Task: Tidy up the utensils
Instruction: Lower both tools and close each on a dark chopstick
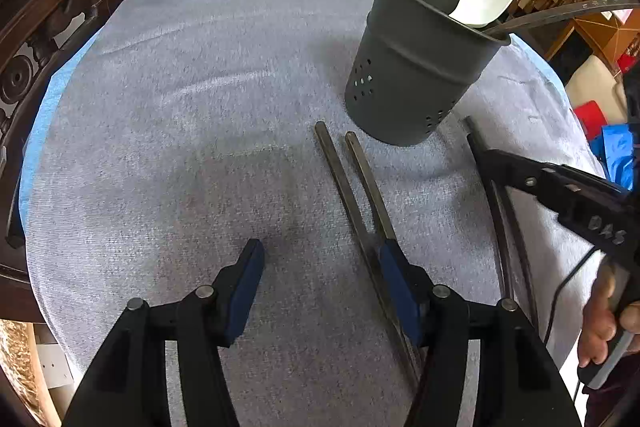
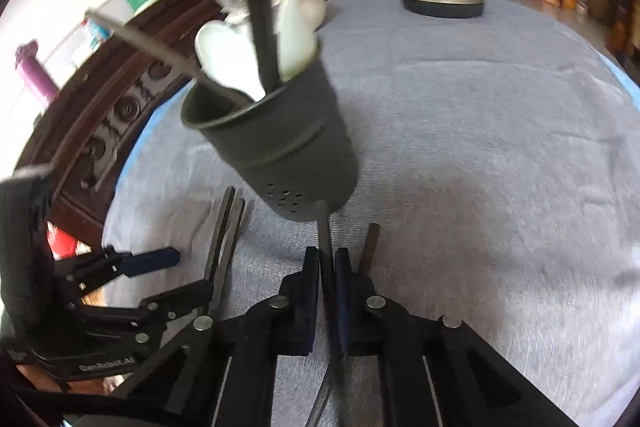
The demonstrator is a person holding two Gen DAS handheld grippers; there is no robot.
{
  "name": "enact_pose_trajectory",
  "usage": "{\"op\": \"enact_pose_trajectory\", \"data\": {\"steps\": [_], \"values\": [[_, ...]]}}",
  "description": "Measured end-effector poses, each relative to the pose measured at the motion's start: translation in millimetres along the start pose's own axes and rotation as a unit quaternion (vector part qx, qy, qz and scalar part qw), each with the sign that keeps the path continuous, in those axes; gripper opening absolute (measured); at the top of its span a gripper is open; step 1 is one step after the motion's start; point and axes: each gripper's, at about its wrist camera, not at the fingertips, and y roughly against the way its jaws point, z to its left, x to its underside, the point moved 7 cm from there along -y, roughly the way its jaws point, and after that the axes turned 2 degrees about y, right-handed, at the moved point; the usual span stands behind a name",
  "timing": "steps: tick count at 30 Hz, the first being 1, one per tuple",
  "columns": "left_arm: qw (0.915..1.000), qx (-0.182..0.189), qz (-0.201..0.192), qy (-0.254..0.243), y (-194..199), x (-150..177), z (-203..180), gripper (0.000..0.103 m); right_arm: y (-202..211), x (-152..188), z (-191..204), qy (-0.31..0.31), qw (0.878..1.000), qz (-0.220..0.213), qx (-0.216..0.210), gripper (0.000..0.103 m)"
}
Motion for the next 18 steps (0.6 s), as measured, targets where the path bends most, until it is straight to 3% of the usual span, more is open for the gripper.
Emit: {"op": "enact_pose_trajectory", "data": {"steps": [4, 11, 18], "values": [[0.9999, 0.004, 0.008, -0.006, 3, 4, 7, 0.053, 22, 2, -7, -0.038, 0.999, -0.016, -0.012, 0.008], [0.9993, 0.004, 0.031, -0.019, 8, -1, 27, 0.053, 39, 15, -33, -0.130, 0.991, -0.008, -0.034, 0.008], [0.9974, 0.022, 0.055, 0.040, -6, -38, 47, 0.052, 35, 38, -65, -0.201, 0.979, -0.002, -0.035, 0.008]]}}
